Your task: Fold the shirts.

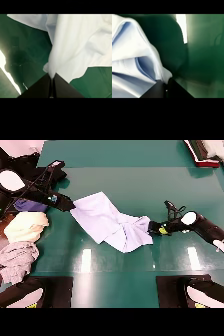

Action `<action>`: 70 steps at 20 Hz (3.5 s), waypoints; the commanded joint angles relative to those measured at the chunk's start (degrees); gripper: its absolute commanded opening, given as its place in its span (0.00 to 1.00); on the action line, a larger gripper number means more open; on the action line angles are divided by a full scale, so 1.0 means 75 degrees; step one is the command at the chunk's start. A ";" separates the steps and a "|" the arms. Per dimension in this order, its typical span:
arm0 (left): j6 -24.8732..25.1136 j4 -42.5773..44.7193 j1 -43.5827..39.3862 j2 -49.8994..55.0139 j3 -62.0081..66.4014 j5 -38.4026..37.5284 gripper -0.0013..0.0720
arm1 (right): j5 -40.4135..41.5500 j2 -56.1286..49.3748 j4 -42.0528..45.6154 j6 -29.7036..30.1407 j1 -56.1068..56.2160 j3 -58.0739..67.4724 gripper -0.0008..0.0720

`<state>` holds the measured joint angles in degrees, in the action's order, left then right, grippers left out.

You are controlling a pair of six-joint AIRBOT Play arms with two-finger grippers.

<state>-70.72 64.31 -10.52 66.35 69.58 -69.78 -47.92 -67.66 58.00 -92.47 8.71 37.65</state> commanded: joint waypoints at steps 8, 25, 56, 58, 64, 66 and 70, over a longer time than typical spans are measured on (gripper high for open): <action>-0.0201 0.0525 0.0006 -0.0720 0.3529 0.0417 0.05 | -0.0064 0.2433 0.1105 0.0023 -0.0912 0.3019 0.03; -0.0405 0.0000 0.0006 -0.2809 0.6674 0.0577 0.05 | -0.3762 0.3593 0.1058 0.0189 -0.3675 0.9262 0.03; -0.1918 0.3054 0.1326 0.1326 0.1035 -0.0772 0.70 | -0.2862 -0.1469 0.3809 -0.0204 -0.0128 0.6933 0.61; -0.1912 0.2757 0.1708 0.0699 0.0015 -0.0688 0.70 | -0.3418 -0.1157 0.3806 -0.0119 -0.0128 0.6930 0.61; -0.1915 0.1973 0.1804 -0.0653 -0.3150 -0.0067 0.70 | -0.3812 -0.0560 0.3800 -0.0119 -0.0128 0.6793 0.61; -0.1915 0.1682 0.1804 -0.0650 -0.3858 0.0274 0.70 | -0.3809 -0.0358 0.3803 -0.0122 -0.0128 0.6508 0.61; -0.1912 0.1075 0.1804 -0.0650 -0.4549 0.0866 0.70 | -0.3631 0.0096 0.3806 -0.0122 -0.0128 0.5712 0.61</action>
<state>-85.03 76.09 2.90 61.98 39.92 -66.50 -75.83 -69.21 86.54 -93.38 7.70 83.96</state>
